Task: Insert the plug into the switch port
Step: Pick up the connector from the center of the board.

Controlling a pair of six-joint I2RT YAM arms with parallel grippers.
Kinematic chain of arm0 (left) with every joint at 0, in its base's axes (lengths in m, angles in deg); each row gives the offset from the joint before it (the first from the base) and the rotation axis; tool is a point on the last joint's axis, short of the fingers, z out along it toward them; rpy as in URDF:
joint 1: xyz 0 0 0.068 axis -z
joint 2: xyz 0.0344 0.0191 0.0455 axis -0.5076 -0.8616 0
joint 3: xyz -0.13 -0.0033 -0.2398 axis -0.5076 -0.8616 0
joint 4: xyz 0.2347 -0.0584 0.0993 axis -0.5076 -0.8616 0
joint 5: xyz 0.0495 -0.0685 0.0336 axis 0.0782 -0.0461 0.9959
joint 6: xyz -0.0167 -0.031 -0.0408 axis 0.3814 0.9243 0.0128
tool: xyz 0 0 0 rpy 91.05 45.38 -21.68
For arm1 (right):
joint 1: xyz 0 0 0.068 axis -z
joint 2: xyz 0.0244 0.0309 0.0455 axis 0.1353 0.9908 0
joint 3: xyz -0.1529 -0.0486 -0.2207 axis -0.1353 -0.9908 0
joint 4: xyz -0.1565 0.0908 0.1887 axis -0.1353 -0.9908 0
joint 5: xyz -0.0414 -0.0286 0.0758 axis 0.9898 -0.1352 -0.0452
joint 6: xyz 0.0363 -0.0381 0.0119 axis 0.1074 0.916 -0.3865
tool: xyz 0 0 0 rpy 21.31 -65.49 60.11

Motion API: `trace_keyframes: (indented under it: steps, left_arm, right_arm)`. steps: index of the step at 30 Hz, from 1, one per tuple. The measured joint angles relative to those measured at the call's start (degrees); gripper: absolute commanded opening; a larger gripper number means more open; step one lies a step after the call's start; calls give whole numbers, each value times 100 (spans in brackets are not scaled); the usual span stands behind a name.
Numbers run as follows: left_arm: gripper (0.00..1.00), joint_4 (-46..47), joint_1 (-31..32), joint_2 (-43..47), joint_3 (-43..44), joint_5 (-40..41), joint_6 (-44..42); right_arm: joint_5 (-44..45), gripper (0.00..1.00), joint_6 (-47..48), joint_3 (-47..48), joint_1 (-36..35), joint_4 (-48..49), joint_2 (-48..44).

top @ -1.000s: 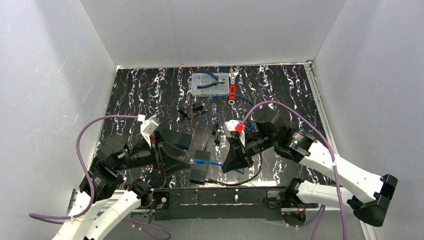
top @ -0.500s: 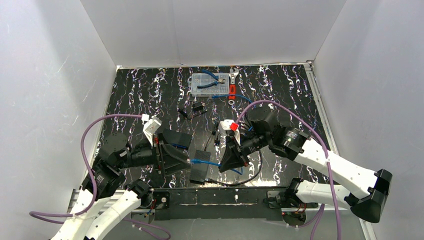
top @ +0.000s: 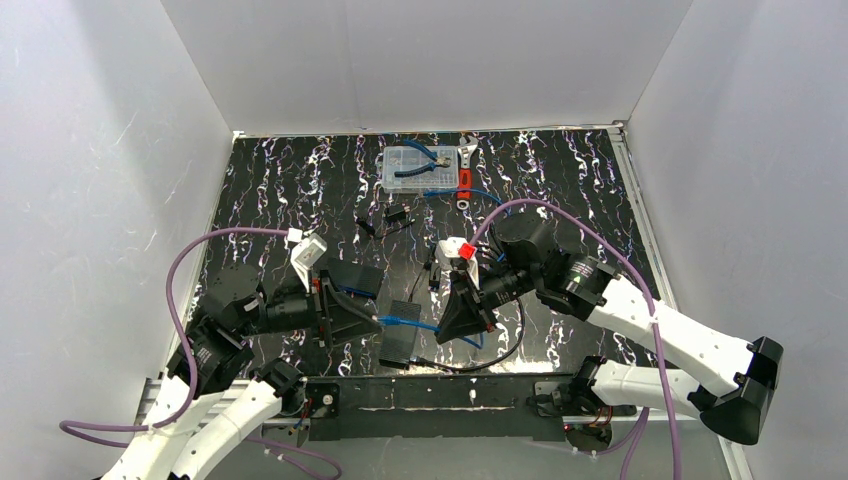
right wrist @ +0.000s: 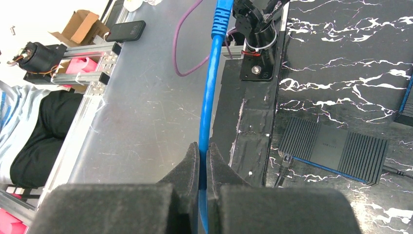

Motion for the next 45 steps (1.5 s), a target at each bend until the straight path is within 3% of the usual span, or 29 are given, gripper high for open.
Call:
trace_keyframes:
  steps: [6,9,13,21,25,35,45]
  left_arm:
    - [19,-2,0,-9,-21,1,-33]
    - [0,-3,0,-10,-21,1,-40]
    - [0,-3,0,-10,-23,-1,-48]
    - [0,-32,0,-10,-58,80,-10]
    - [0,-35,0,-29,-222,180,159]
    - [0,-4,0,-251,-656,419,676]
    - [0,6,0,-478,-848,439,1115]
  right_arm:
    - [-1,1,-45,0,-28,15,2]
    - [-3,1,-60,0,-33,15,7]
    - [-2,3,-61,0,-63,5,53]
    - [159,39,-50,4,-98,-49,77]
    - [503,49,111,38,-131,-150,-2]
    - [1491,52,1059,200,-607,-274,-131]
    - [2867,51,2008,-299,-1463,629,-131]
